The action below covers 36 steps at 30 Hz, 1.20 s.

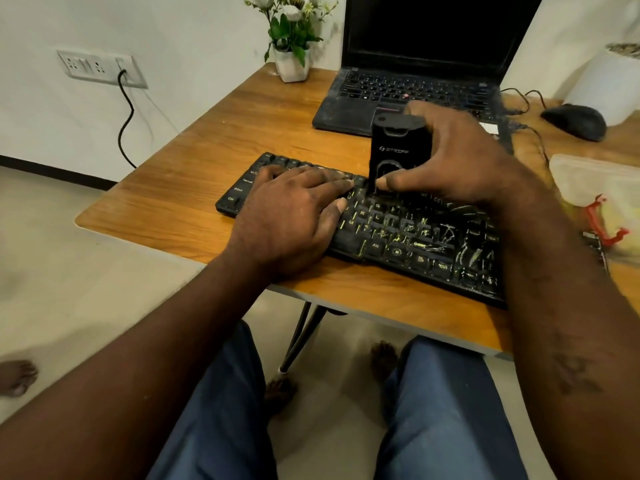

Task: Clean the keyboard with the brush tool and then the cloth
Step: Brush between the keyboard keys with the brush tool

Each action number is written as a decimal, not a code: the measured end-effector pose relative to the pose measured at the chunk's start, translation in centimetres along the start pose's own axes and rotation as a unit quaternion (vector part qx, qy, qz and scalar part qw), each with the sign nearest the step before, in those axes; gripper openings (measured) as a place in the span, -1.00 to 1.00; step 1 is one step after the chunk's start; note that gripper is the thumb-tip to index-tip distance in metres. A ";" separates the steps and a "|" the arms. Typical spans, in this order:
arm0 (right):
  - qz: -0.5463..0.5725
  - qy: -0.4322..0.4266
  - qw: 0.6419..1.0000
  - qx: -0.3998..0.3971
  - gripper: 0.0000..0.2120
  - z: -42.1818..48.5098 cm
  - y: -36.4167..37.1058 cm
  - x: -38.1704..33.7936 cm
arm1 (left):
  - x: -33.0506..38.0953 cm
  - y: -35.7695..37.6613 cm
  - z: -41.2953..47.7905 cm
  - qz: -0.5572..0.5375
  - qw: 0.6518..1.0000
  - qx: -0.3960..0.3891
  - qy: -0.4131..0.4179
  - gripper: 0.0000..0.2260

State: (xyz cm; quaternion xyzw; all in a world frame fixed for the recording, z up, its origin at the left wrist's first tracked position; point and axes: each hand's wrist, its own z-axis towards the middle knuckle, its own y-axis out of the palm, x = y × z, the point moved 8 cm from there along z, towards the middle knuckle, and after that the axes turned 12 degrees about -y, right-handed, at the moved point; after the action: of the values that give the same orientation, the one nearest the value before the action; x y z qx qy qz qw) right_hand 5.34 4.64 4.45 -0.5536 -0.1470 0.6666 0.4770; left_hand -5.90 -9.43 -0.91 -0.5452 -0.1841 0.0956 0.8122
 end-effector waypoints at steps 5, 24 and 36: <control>0.006 -0.020 1.000 -0.005 -0.49 0.4 1.1 -0.7 | 0.0 0.0 0.0 0.004 1.000 0.001 0.001 -0.51; -0.014 -0.055 0.997 -0.059 -0.55 -0.8 2.6 -3.4 | -0.2 0.0 0.1 0.007 1.000 -0.003 0.000 -0.55; -0.131 0.016 0.991 0.038 -0.50 -1.8 -0.4 -3.2 | -0.2 0.0 -0.2 0.005 1.000 0.005 -0.011 -0.54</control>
State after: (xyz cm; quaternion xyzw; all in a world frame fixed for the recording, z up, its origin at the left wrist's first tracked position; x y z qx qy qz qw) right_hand 6.89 1.69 5.98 -0.5219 -0.1854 0.5946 0.5829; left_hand -6.04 -9.70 -1.04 -0.5405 -0.1900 0.1066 0.8126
